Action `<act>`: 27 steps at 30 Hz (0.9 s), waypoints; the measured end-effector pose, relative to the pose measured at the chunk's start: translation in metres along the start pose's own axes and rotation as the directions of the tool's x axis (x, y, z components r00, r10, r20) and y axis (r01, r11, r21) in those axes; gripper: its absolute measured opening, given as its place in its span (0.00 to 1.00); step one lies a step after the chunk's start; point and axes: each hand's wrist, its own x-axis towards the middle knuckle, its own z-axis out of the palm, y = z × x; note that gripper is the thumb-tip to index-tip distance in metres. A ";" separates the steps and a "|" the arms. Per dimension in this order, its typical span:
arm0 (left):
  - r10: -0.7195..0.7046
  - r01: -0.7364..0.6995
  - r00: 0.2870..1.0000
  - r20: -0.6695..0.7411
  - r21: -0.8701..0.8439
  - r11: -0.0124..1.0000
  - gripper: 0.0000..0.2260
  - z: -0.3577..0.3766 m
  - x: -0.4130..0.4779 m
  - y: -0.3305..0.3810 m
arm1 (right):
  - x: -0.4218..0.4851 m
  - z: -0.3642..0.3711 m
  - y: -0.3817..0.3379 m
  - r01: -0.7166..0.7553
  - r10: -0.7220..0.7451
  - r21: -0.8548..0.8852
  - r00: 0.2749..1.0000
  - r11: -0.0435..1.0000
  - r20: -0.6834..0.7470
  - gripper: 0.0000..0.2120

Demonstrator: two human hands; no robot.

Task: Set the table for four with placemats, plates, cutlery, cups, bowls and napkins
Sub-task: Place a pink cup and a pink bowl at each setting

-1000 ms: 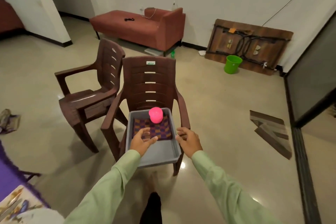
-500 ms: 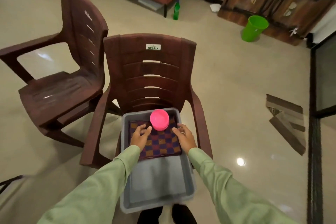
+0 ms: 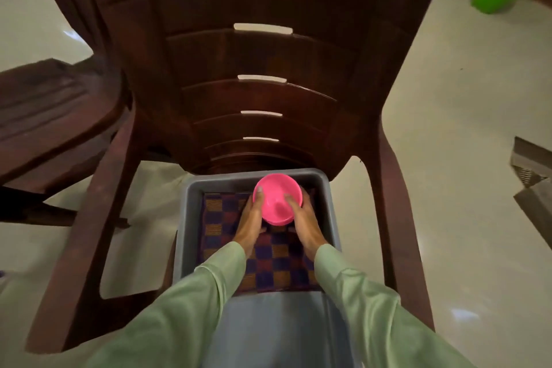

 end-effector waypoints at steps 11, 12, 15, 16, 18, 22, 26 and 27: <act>0.050 -0.051 0.998 -0.035 -0.037 0.998 0.33 -0.025 -0.079 0.021 | -0.071 0.011 -0.038 0.077 -0.073 -0.101 0.997 0.992 0.039 0.23; 0.043 -0.046 0.998 -0.055 -0.052 0.998 0.34 -0.031 -0.097 0.026 | -0.089 0.015 -0.050 0.094 -0.087 -0.114 0.994 0.989 0.062 0.23; 0.046 -0.064 0.990 -0.135 -0.133 0.989 0.37 -0.056 -0.157 0.042 | -0.152 0.032 -0.089 0.169 -0.145 -0.162 0.978 0.972 0.148 0.21; 0.064 -0.089 0.984 -0.164 -0.148 0.985 0.36 -0.063 -0.175 0.047 | -0.169 0.037 -0.099 0.198 -0.167 -0.176 0.970 0.964 0.176 0.20; 0.098 -0.138 0.972 -0.213 -0.183 0.973 0.31 -0.080 -0.221 0.059 | -0.212 0.049 -0.125 0.261 -0.207 -0.199 0.945 0.945 0.255 0.20; 0.151 -0.247 0.949 -0.277 -0.351 0.903 0.28 -0.101 -0.325 0.099 | -0.289 0.069 -0.168 0.307 -0.207 -0.192 0.887 0.932 0.413 0.21; 0.131 -0.291 0.937 -0.323 -0.517 0.805 0.31 -0.132 -0.400 0.109 | -0.348 0.089 -0.191 0.327 -0.166 -0.197 0.810 0.924 0.562 0.21; 0.125 -0.307 0.933 -0.338 -0.564 0.767 0.31 -0.141 -0.418 0.107 | -0.364 0.098 -0.194 0.325 -0.143 -0.208 0.788 0.923 0.599 0.21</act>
